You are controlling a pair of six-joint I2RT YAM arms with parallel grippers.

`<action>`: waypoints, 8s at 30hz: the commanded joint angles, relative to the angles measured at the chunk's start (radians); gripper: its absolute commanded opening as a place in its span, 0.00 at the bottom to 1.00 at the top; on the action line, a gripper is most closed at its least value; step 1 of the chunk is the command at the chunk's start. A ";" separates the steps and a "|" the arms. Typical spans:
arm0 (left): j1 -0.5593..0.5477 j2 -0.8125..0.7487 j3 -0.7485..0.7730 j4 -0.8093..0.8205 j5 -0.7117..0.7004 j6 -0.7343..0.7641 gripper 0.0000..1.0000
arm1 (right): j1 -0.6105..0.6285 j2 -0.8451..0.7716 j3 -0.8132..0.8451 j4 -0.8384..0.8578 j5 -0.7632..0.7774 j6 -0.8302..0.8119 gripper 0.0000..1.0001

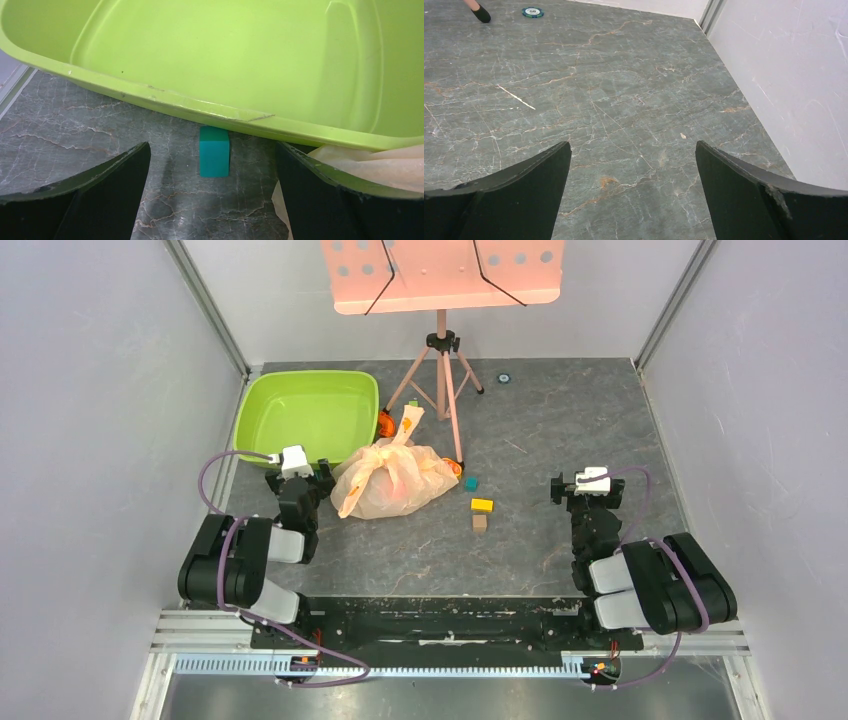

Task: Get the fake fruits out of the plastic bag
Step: Move the plastic bag to the center of the board, then untie the plastic bag at the center of the board.

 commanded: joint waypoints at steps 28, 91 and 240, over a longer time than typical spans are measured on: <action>-0.086 -0.403 0.061 -0.394 -0.189 -0.083 1.00 | -0.004 -0.342 -0.053 -0.423 0.060 0.094 0.98; -0.170 -0.668 0.677 -1.747 0.145 -0.222 1.00 | 0.484 -0.100 0.784 -1.201 -0.406 0.278 0.98; -0.663 -0.388 0.704 -1.537 0.650 0.330 0.02 | 0.666 -0.524 0.393 -1.146 0.123 0.277 0.00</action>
